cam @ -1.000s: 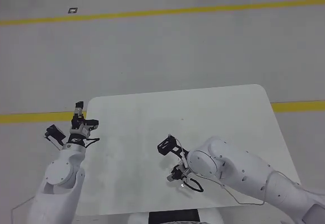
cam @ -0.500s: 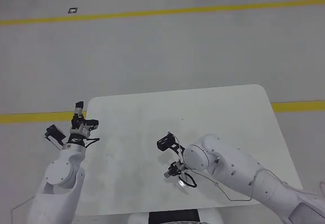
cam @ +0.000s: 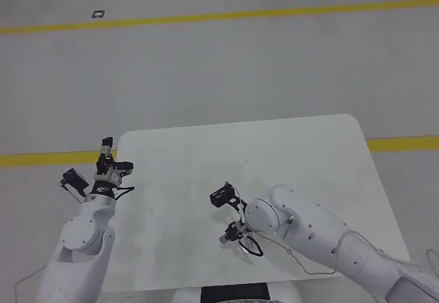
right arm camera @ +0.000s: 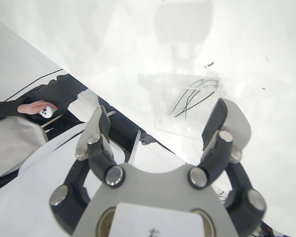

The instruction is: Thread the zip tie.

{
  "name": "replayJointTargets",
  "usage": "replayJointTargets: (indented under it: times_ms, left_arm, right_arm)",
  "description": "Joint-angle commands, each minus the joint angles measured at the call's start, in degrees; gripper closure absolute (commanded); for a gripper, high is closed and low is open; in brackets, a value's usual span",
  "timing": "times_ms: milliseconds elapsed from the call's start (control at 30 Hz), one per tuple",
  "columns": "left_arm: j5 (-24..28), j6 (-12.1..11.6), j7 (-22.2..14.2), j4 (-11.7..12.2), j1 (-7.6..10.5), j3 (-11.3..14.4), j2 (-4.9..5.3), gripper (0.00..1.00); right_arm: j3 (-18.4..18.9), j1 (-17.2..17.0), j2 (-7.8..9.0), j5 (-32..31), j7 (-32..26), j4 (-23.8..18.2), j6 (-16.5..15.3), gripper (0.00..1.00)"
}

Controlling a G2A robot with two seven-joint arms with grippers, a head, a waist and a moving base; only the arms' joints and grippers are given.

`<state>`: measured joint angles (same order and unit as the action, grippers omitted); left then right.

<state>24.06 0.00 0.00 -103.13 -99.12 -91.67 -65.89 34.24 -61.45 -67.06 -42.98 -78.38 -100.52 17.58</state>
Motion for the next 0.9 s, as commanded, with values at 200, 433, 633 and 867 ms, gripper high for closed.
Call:
replayJointTargets:
  times_ms: [200, 433, 633, 867]
  left_arm:
    - [0.00, 0.00, 0.00, 0.00, 0.00, 0.00, 0.00, 0.00]
    - [0.00, 0.00, 0.00, 0.00, 0.00, 0.00, 0.00, 0.00]
    - [0.00, 0.00, 0.00, 0.00, 0.00, 0.00, 0.00, 0.00]
    - [0.00, 0.00, 0.00, 0.00, 0.00, 0.00, 0.00, 0.00]
  right_arm:
    - [-2.05, -0.72, 1.01, -0.55, -1.27, -2.26, 1.18, 0.00]
    - [-3.80, 0.23, 1.51, -0.33, -1.27, -2.53, 1.90, 0.00]
    - [-3.79, 0.15, 1.51, -0.46, -0.76, -2.60, 1.72, 0.00]
    - [-2.41, -1.69, 1.89, -3.43, -0.09, -3.09, 1.90, 0.00]
